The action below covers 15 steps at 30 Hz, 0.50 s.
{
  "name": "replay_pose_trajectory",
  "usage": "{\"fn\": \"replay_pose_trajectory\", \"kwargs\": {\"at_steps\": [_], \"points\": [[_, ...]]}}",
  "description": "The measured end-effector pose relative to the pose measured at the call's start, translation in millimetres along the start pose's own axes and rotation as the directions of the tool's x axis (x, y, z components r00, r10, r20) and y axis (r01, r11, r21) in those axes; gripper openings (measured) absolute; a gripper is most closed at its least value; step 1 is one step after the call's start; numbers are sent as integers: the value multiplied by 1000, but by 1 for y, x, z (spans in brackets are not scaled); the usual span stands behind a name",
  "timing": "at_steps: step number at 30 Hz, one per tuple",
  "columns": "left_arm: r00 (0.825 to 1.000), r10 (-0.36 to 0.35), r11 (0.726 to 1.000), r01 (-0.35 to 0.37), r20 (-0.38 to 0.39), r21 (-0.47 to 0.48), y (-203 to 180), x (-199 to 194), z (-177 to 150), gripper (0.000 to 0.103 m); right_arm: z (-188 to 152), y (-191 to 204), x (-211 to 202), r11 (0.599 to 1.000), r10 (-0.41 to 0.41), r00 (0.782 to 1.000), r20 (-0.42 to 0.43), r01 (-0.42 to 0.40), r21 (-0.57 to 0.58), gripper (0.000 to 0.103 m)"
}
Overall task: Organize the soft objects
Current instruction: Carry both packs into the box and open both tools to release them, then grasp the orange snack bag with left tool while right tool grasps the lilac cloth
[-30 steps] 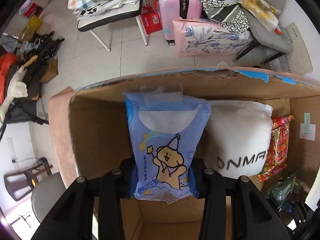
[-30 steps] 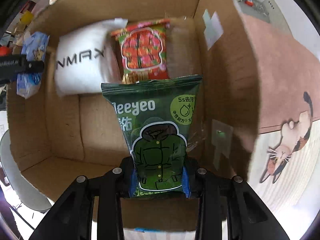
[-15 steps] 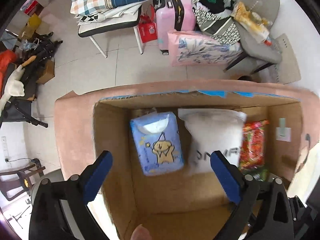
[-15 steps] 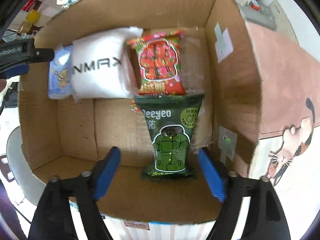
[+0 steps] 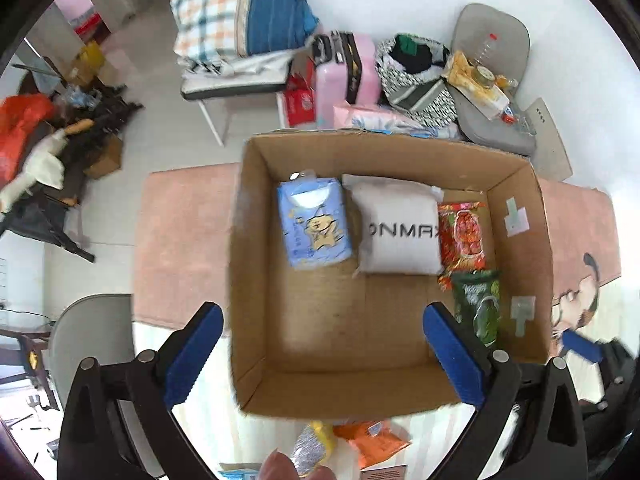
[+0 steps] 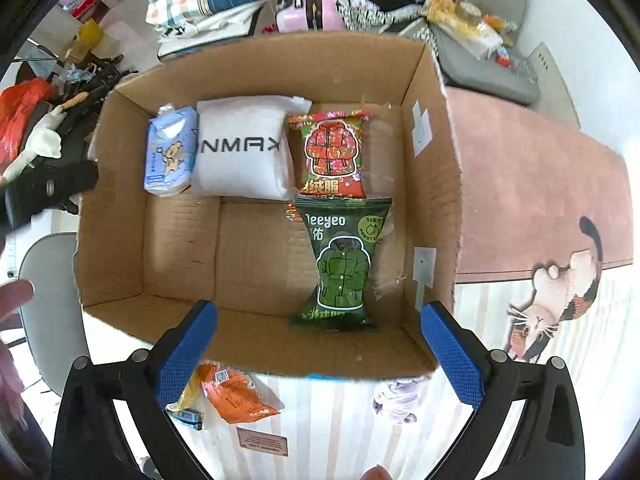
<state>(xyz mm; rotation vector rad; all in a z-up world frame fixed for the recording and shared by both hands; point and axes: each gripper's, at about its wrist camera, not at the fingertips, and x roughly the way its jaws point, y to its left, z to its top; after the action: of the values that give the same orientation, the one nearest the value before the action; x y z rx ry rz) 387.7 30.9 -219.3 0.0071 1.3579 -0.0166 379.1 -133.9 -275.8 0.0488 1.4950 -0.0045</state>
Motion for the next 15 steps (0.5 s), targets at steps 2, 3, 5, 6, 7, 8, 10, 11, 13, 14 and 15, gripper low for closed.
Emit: {"fn": "replay_pose_trajectory", "kwargs": {"at_steps": [2, 3, 5, 6, 7, 8, 10, 11, 13, 14, 15], "points": [[999, 9, 1000, -9, 31, -14, 3, -11, -14, 102, -9, 0, -13, 1000, 2, 1000, 31, -2, -9, 103], [999, 17, 999, -16, 47, -28, 6, -18, -20, 102, -14, 1, -20, 1000, 3, 999, 51, -2, -11, 103], [996, 24, 999, -20, 83, -45, 10, -32, -33, 102, -23, 1, -30, 1000, -8, 996, 85, 9, -17, 103], [994, 37, 998, -32, 104, -49, 12, -40, -39, 102, -29, 1, -36, 1000, -9, 994, 105, 11, -14, 103], [992, 44, 998, -39, 116, -49, 12, -46, -43, 102, -33, 2, -41, 1000, -7, 993, 116, 8, -15, 103], [990, 48, 998, -42, 132, -51, 12, -53, -48, 102, -37, 2, -46, 1000, -4, 992, 128, 6, -13, 103], [986, 51, 998, -43, 158, -52, 12, -69, -56, 102, -45, 3, -59, 1000, -1, 987, 162, 3, -11, 103], [984, 48, 998, -40, 171, -53, 11, -76, -60, 102, -49, 3, -67, 1000, 3, 984, 181, 0, -13, 103], [981, 45, 998, -35, 190, -52, 9, -88, -67, 102, -56, 4, -80, 1000, 22, 979, 203, -20, -12, 103], [980, 40, 998, -31, 196, -49, 8, -94, -70, 102, -59, 4, -85, 999, 32, 977, 212, -30, -10, 103], [980, 45, 998, -36, 195, -46, 6, -97, -74, 102, -64, 4, -91, 999, 48, 975, 218, -45, -16, 103]]}}
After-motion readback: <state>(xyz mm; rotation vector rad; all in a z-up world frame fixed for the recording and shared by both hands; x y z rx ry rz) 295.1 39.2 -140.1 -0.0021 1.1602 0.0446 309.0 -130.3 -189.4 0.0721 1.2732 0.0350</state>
